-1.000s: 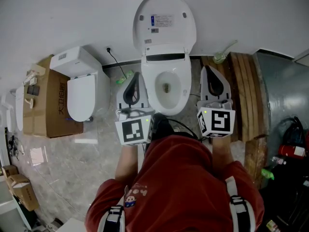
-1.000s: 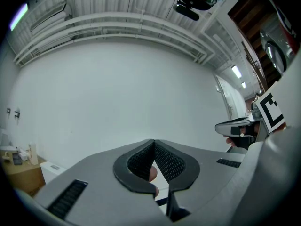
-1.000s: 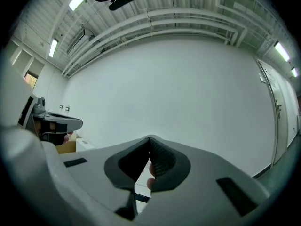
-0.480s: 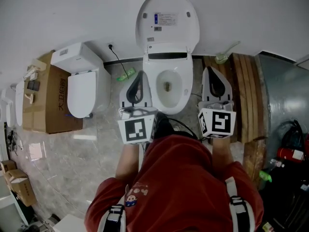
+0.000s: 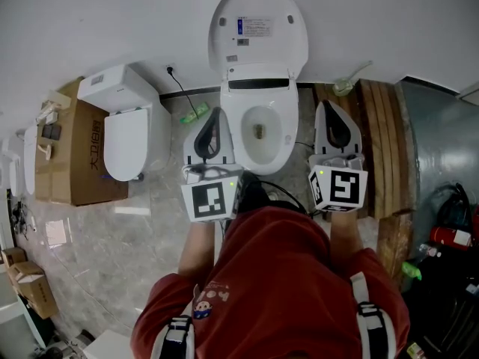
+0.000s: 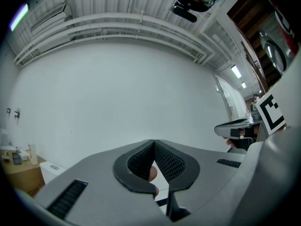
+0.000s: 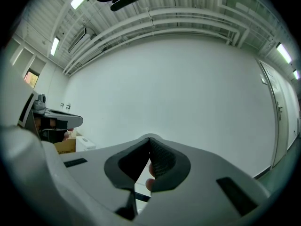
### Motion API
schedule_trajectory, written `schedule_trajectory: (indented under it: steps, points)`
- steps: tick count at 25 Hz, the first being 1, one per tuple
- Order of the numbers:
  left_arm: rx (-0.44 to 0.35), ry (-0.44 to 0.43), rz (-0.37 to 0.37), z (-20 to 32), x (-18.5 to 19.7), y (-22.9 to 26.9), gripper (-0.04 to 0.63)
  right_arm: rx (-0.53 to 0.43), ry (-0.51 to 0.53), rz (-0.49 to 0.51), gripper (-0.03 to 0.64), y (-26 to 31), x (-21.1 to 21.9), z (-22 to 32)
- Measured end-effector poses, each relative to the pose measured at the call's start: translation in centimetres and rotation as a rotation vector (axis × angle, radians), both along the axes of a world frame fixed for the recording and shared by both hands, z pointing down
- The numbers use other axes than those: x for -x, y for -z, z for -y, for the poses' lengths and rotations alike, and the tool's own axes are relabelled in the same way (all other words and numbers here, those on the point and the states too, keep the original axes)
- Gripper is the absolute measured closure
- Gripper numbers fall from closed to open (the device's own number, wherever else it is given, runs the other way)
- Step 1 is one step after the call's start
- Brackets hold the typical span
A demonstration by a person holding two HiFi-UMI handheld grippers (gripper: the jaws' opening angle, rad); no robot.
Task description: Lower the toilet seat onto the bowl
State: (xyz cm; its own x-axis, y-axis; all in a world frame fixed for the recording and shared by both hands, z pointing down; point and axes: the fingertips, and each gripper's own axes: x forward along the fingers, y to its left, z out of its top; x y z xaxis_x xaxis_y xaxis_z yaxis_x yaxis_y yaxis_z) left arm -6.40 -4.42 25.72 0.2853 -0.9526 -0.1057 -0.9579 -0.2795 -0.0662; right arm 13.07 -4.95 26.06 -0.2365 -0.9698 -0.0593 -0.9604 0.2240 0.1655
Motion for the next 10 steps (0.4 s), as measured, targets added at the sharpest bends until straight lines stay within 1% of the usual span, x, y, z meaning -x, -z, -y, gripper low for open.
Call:
schedule_trajectory:
  steps: [10]
  points:
    - [0.000,-0.001,-0.001,-0.46,-0.21,-0.04,0.584,-0.001,0.015,-0.007,0.603,-0.09,0.12,-0.54]
